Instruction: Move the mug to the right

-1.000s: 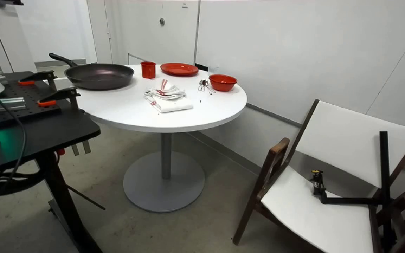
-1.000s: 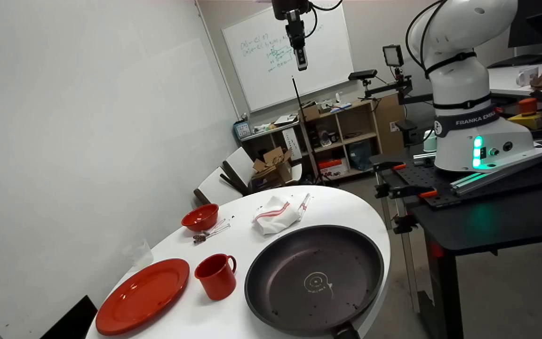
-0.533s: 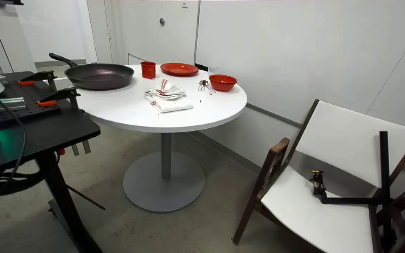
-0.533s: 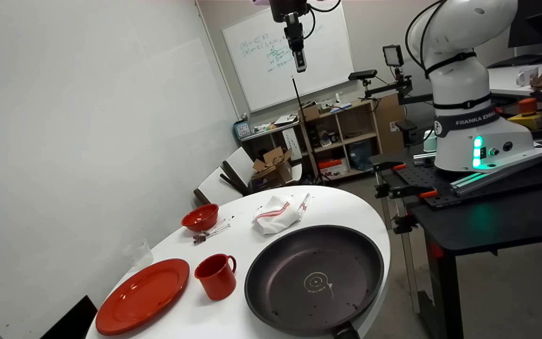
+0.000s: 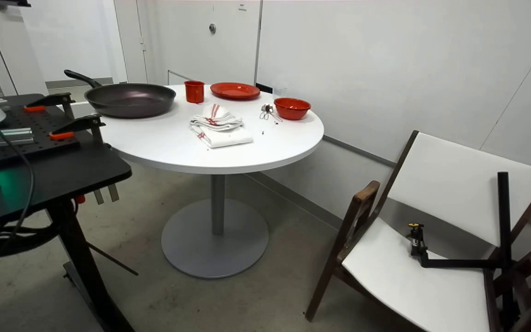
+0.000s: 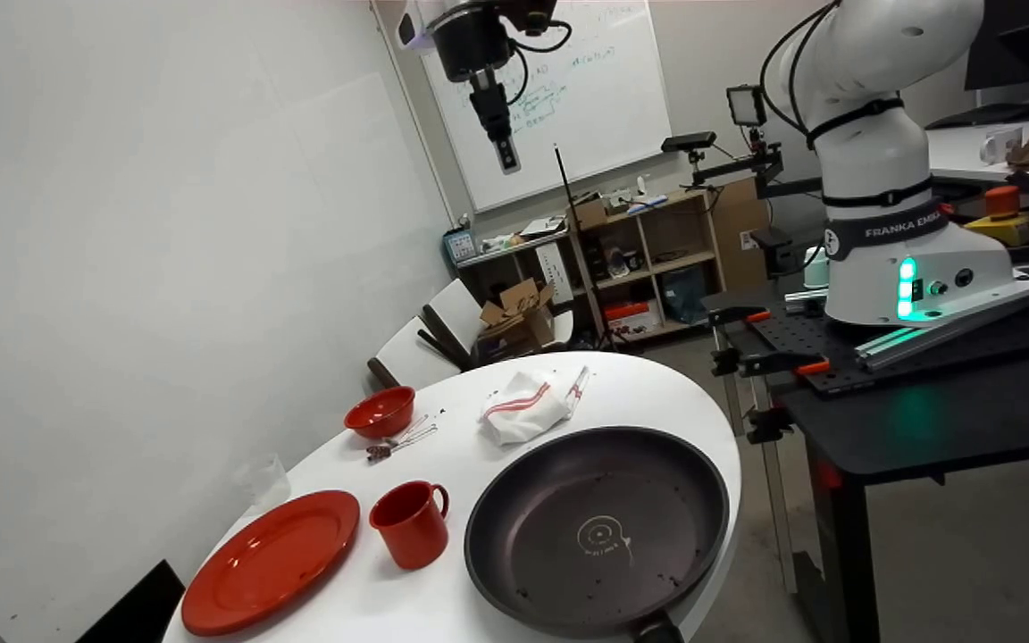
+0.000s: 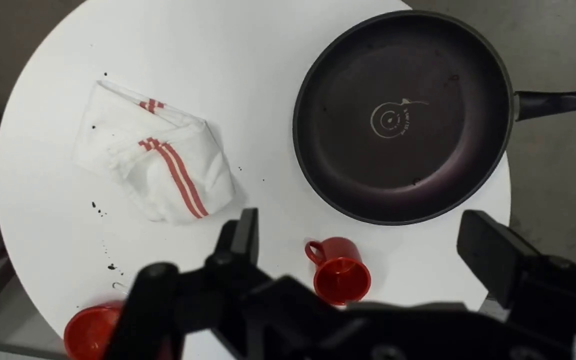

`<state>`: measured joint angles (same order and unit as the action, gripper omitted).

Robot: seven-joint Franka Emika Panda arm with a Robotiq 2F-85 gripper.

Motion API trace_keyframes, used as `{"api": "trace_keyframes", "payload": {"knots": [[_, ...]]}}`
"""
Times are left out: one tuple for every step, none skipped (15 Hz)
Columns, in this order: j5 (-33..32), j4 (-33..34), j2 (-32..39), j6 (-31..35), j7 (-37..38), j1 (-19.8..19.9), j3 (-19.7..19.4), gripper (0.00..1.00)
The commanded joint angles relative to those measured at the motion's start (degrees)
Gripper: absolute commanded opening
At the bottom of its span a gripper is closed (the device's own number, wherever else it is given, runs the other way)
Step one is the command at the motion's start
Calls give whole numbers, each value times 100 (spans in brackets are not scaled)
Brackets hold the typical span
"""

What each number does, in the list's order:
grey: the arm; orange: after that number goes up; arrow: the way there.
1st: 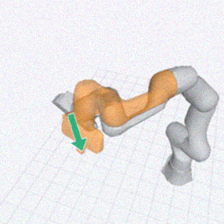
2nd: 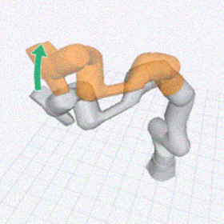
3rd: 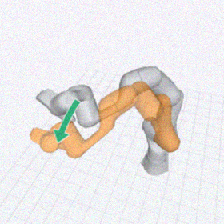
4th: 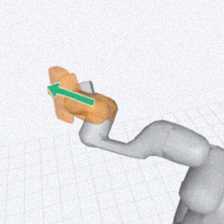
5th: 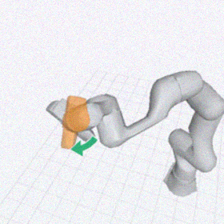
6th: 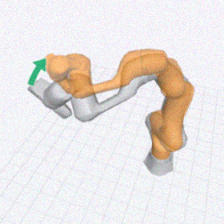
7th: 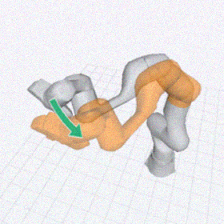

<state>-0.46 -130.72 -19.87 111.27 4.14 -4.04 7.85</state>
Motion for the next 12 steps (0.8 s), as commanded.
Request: {"api": "trace_keyframes", "payload": {"knots": [[-295, 1068, 1159, -184, -292, -81, 27, 100], [-385, 1259, 1377, -205, -352, -98, 30, 100], [-479, 1491, 1664, -222, -442, -122, 31, 100], [-557, 1693, 1889, -271, -534, -146, 27, 100], [-664, 1936, 2174, -337, -648, -168, 26, 100], [-764, 2137, 2391, -395, -755, -191, 23, 100], [-892, 2381, 2665, -473, -889, -217, 20, 100], [-962, 2612, 2901, -545, -1072, -215, -9, 100], [-1034, 2855, 3144, -610, -1194, -231, -14, 100], [-1094, 3102, 3389, -664, -1305, -243, -20, 100], [-1122, 3351, 3639, -693, -1388, -251, -26, 100], [-1123, 3587, 3851, -739, -1489, -254, -32, 100]]}}
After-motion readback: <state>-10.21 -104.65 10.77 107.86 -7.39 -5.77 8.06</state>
